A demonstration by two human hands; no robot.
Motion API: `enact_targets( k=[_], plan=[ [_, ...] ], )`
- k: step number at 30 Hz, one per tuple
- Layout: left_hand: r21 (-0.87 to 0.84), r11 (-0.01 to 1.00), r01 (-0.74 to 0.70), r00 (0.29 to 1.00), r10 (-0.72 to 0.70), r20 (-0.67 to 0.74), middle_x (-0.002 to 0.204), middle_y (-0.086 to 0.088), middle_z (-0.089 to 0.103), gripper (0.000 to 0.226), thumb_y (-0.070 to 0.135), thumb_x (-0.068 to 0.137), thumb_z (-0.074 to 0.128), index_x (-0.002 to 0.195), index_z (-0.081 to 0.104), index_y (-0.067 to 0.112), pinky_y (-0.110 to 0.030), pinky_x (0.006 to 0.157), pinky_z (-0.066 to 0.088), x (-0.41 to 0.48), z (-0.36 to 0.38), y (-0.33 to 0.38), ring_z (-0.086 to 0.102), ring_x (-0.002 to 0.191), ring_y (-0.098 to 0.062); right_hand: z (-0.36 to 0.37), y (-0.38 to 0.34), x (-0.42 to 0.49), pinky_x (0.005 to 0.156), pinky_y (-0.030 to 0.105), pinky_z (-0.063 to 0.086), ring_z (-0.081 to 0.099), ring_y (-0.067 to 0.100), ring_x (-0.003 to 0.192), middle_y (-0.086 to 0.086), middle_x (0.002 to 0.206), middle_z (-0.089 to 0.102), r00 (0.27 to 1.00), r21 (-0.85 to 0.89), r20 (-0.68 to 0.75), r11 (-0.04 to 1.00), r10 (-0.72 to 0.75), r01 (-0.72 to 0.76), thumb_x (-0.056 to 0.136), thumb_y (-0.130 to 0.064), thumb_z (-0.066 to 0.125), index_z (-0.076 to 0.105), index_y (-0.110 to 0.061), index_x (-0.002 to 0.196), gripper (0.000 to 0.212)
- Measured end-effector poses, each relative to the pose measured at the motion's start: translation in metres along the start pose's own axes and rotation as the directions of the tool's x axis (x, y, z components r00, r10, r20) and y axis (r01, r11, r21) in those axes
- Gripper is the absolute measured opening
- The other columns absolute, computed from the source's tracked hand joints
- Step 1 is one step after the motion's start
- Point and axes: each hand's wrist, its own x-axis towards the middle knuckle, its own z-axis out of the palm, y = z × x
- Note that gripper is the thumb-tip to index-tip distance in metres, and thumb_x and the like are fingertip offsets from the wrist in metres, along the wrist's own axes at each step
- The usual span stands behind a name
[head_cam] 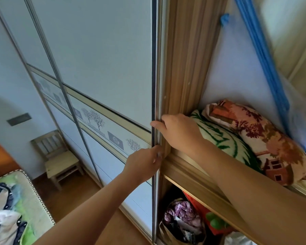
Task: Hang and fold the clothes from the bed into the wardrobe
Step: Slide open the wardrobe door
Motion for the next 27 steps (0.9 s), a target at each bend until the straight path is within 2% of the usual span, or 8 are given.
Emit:
enact_targets(
  k=[3, 5, 8, 12, 17, 20, 24, 27],
  plan=[
    [-0.061, 0.997, 0.038, 0.998, -0.035, 0.045, 0.095, 0.012, 0.073, 0.025, 0.038, 0.100, 0.040, 0.118, 0.057, 0.034, -0.028, 0.071, 0.055, -0.006, 0.001, -0.001, 0.068, 0.084, -0.012, 0.005, 0.009, -0.011, 0.053, 0.029, 0.034, 0.048, 0.014, 0.056, -0.007, 0.061, 0.049, 0.998, 0.079, 0.038, 0.996, -0.055, 0.052, 0.103, -0.054, 0.043, 0.043, -0.024, 0.074, 0.042],
    [-0.087, 0.992, 0.096, 0.989, -0.085, 0.120, 0.100, 0.016, 0.072, 0.027, 0.040, 0.099, 0.044, 0.119, 0.063, 0.038, -0.025, 0.075, 0.051, -0.014, 0.000, -0.003, 0.067, 0.091, -0.010, 0.009, 0.017, -0.022, 0.053, 0.030, 0.032, 0.049, 0.013, 0.056, -0.005, 0.060, 0.049, 0.990, 0.111, 0.117, 0.991, -0.081, 0.068, 0.102, -0.050, 0.046, 0.046, -0.022, 0.071, 0.042],
    [-0.033, 0.983, 0.180, 0.964, -0.170, 0.206, 0.107, 0.013, 0.072, 0.030, 0.048, 0.099, 0.046, 0.123, 0.061, 0.039, -0.029, 0.081, 0.051, -0.029, 0.002, -0.008, 0.067, 0.099, -0.013, 0.016, 0.032, -0.039, 0.055, 0.030, 0.033, 0.053, 0.014, 0.068, -0.005, 0.072, 0.057, 0.960, 0.140, 0.264, 0.989, -0.091, 0.056, 0.100, -0.050, 0.051, 0.057, -0.022, 0.080, 0.034],
    [0.053, 0.949, 0.311, 0.909, -0.313, 0.276, 0.117, 0.006, 0.070, 0.035, 0.051, 0.098, 0.048, 0.124, 0.060, 0.032, -0.039, 0.093, 0.053, -0.051, 0.006, -0.010, 0.064, 0.107, -0.019, 0.024, 0.048, -0.062, 0.059, 0.030, 0.034, 0.055, 0.017, 0.080, -0.006, 0.086, 0.058, 0.887, 0.076, 0.454, 0.995, -0.087, 0.058, 0.096, -0.053, 0.054, 0.059, -0.026, 0.091, 0.028],
    [0.092, 0.901, 0.423, 0.847, -0.430, 0.312, 0.117, 0.002, 0.070, 0.037, 0.051, 0.097, 0.050, 0.125, 0.060, 0.028, -0.040, 0.093, 0.054, -0.090, 0.006, -0.004, 0.065, 0.105, -0.019, 0.037, 0.057, -0.092, 0.069, 0.031, 0.044, 0.058, 0.021, 0.090, -0.003, 0.100, 0.063, 0.804, 0.055, 0.586, 0.995, -0.103, 0.087, 0.093, -0.059, 0.053, 0.060, -0.029, 0.100, 0.031],
    [0.106, 0.858, 0.502, 0.798, -0.507, 0.325, 0.114, 0.002, 0.070, 0.032, 0.050, 0.095, 0.050, 0.116, 0.061, 0.029, -0.041, 0.092, 0.054, -0.121, 0.007, -0.002, 0.064, 0.104, -0.020, 0.048, 0.050, -0.109, 0.078, 0.032, 0.047, 0.059, 0.021, 0.099, -0.002, 0.105, 0.064, 0.769, 0.078, 0.621, 0.988, -0.151, 0.131, 0.093, -0.059, 0.054, 0.063, -0.027, 0.106, 0.035],
    [0.103, 0.797, 0.595, 0.732, -0.591, 0.340, 0.114, 0.002, 0.070, 0.031, 0.046, 0.094, 0.054, 0.114, 0.064, 0.025, -0.039, 0.090, 0.054, -0.168, 0.007, 0.000, 0.065, 0.103, -0.019, 0.066, 0.030, -0.125, 0.080, 0.033, 0.049, 0.060, 0.020, 0.094, -0.002, 0.104, 0.067, 0.693, 0.136, 0.678, 0.968, -0.245, 0.210, 0.093, -0.058, 0.055, 0.058, -0.027, 0.094, 0.031],
    [0.119, 0.740, 0.661, 0.676, -0.658, 0.332, 0.112, 0.001, 0.071, 0.030, 0.046, 0.094, 0.056, 0.114, 0.065, 0.026, -0.037, 0.091, 0.053, -0.199, 0.007, -0.007, 0.065, 0.103, -0.020, 0.082, 0.007, -0.130, 0.085, 0.033, 0.048, 0.060, 0.021, 0.107, -0.004, 0.121, 0.065, 0.620, 0.158, 0.728, 0.952, -0.291, 0.261, 0.094, -0.058, 0.052, 0.060, -0.028, 0.117, 0.038]
  ],
)
